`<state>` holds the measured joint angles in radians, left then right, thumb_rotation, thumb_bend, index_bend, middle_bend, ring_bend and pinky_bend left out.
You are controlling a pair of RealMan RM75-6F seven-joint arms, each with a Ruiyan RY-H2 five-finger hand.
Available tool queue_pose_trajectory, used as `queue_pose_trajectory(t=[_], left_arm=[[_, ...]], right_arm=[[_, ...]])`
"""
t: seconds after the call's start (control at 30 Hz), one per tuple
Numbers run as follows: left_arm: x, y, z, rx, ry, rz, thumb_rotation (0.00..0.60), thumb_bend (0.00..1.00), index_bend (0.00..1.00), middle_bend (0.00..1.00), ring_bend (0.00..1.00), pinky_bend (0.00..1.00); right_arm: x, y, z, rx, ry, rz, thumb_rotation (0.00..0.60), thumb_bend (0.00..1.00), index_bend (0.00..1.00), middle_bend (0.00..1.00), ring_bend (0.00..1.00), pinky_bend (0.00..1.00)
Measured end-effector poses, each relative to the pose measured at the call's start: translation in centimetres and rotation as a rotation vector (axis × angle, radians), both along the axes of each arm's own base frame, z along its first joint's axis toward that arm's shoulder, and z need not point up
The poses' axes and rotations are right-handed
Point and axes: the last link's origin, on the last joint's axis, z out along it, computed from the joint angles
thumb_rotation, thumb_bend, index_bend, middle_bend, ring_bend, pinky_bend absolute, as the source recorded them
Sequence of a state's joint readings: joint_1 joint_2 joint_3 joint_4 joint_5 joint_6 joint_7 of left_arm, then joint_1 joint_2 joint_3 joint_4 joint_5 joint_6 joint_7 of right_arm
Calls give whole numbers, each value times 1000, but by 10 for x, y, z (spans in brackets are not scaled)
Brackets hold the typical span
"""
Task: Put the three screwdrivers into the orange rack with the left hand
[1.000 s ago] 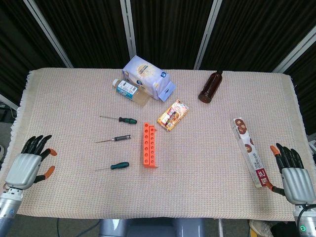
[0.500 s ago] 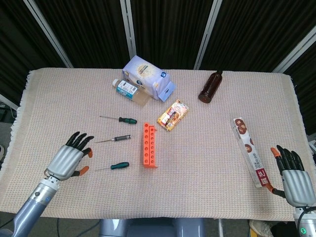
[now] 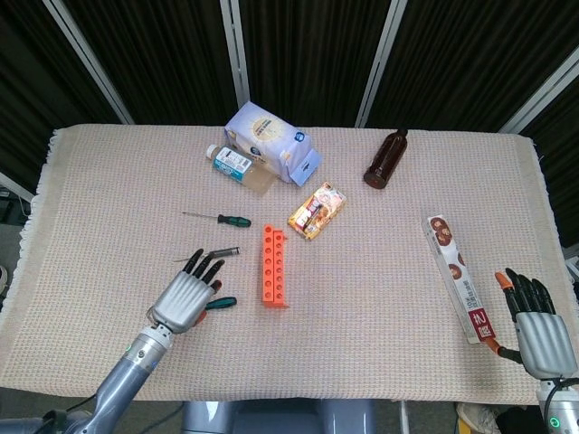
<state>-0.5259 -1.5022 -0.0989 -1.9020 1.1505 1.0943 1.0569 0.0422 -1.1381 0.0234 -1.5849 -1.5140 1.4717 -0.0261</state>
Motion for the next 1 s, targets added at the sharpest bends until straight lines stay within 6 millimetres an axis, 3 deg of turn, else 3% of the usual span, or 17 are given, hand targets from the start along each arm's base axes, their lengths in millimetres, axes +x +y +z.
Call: queue_pose_trajectory(t=[0.3,1.0], left_arm=[[15,10,-38,13,58,59,600,235,420,73,17,0],[13,13,-66,-17,89,153,600,298,416,59,7,0]], right_arm=[[-4,2,-2,9,-9,-19,600,0,14,0,0,11],[-7,3,-3,24,-11,-39,600,0,20,0,0,11]])
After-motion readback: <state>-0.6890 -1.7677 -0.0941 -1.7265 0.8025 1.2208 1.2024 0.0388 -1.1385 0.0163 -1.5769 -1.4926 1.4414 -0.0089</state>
